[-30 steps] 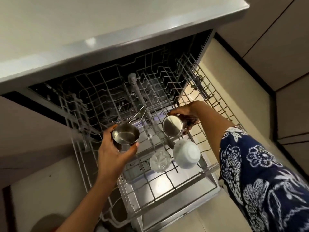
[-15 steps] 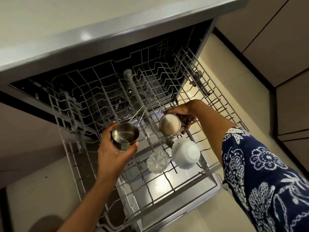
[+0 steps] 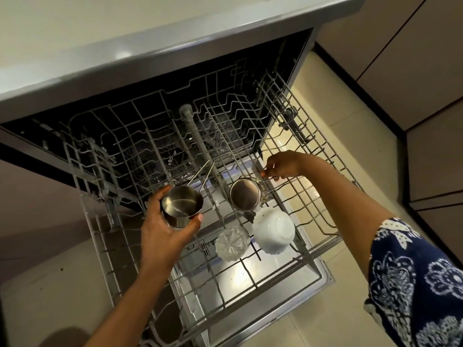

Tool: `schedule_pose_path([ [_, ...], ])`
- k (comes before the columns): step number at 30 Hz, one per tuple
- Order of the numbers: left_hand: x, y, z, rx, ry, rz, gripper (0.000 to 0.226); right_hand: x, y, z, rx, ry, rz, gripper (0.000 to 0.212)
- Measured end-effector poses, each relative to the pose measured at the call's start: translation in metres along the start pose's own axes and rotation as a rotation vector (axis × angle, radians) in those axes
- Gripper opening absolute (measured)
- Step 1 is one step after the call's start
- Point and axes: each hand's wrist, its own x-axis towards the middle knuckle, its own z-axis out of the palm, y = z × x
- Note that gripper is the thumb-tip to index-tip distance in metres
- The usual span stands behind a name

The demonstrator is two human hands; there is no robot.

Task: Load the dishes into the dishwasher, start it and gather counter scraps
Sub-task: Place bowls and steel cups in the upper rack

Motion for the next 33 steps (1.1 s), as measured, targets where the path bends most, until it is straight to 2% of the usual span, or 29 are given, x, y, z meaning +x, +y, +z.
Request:
schedule_pose_path([
  [3,-0.001,-0.001,0.0,-0.007,-0.003,-0.006,0.083,-0.015,0.017,0.008,0.045,0.247,-0.161,0.026],
  [5,-0.001,-0.003,0.001,-0.007,-0.006,-0.005,0.084,-0.025,0.024,0.018,-0.152,0.265,-0.218,0.042],
  [7,-0.001,-0.004,0.0,0.005,-0.008,0.0,0.083,-0.03,0.027,0.029,-0.447,0.259,-0.19,0.055],
  [9,0.0,-0.005,0.0,0.006,-0.009,0.006,0.083,-0.031,0.03,0.038,-0.604,0.303,-0.162,0.054],
  [13,0.0,-0.004,0.002,-0.006,-0.019,0.009,0.082,-0.027,0.038,0.038,-0.52,0.389,-0.094,0.043],
  [18,0.0,-0.007,0.007,-0.018,-0.026,0.012,0.082,-0.02,0.041,0.034,-0.499,0.371,-0.047,0.04],
  [23,0.001,-0.011,0.01,-0.027,-0.028,0.018,0.083,-0.023,0.043,0.039,-0.605,0.352,-0.071,0.04],
  [29,0.002,-0.004,0.014,-0.019,-0.022,0.042,0.079,-0.021,0.049,0.054,-0.547,0.399,-0.064,0.031],
  [33,0.003,-0.002,0.014,-0.02,-0.029,0.029,0.081,-0.022,0.049,0.058,-0.506,0.425,-0.067,0.034],
])
